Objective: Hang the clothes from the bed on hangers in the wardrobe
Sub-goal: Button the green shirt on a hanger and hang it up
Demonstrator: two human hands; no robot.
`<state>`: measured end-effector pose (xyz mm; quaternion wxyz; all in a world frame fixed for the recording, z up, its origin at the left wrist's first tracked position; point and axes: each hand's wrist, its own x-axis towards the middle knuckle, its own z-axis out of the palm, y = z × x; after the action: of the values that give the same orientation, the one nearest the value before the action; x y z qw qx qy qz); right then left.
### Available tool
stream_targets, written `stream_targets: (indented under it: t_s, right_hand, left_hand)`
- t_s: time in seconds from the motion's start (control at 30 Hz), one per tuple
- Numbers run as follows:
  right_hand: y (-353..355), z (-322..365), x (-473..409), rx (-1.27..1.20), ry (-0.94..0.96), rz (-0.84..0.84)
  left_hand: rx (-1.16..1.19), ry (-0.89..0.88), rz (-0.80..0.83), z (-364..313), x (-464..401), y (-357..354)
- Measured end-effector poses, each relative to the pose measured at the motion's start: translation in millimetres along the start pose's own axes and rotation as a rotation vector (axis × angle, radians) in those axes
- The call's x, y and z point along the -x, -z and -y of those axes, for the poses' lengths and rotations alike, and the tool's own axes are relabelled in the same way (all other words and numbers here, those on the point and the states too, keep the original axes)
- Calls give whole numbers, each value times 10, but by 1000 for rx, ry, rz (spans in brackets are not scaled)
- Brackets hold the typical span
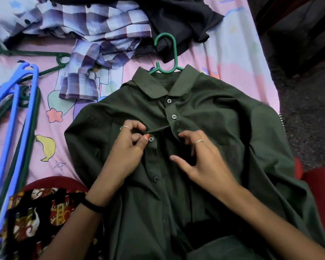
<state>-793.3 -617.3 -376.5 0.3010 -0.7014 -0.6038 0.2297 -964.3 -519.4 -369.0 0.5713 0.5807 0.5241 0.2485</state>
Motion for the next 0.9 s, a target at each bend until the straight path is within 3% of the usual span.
stream_targets:
  t_s: [0.1, 0.23, 0.4, 0.5, 0.77, 0.9]
  right_hand:
    - [-66, -43, -55, 94, 13, -55]
    - [-18, -88, -165, -80, -94, -154]
    - [51, -63, -188, -767, -498, 3]
    - [115, -41, -192, -1070, -584, 60]
    - [180, -66, -201, -1191, -617, 110]
    - [268, -62, -177, -1066, -589, 232]
  left_hand:
    - [-73, -141, 88, 3, -17, 10]
    - [-303, -253, 102, 37, -10, -23]
    - [-351, -198, 77, 21, 8, -85]
    - [-388, -183, 93, 23, -6, -84]
    - [-319, -120, 142, 23, -26, -75]
    - [-154, -93, 204, -47, 20, -90]
